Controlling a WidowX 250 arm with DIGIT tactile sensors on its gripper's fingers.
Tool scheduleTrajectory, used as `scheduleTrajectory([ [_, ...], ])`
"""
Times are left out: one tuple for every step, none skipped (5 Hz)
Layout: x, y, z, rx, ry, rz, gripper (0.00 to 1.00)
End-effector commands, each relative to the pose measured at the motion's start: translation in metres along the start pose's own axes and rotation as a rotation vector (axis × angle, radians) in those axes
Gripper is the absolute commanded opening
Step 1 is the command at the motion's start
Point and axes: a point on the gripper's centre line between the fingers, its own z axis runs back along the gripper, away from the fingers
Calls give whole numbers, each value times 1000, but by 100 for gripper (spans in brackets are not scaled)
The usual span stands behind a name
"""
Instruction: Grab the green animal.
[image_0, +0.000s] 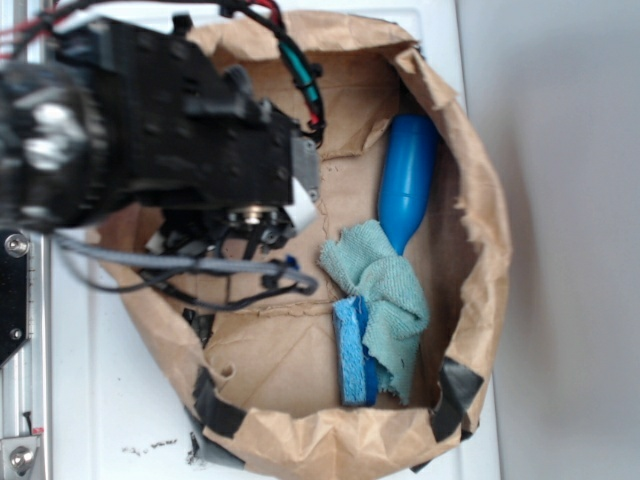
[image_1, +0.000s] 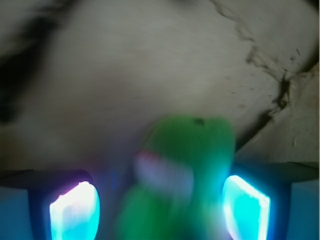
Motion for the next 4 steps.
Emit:
scheduleTrajectory([
  [5, -5, 21, 64, -60, -9, 0],
  [5, -6, 22, 80, -63, -15, 0],
  [3, -7, 30, 54, -81, -17, 0],
  [2, -10, 62, 4, -143, 19, 0],
])
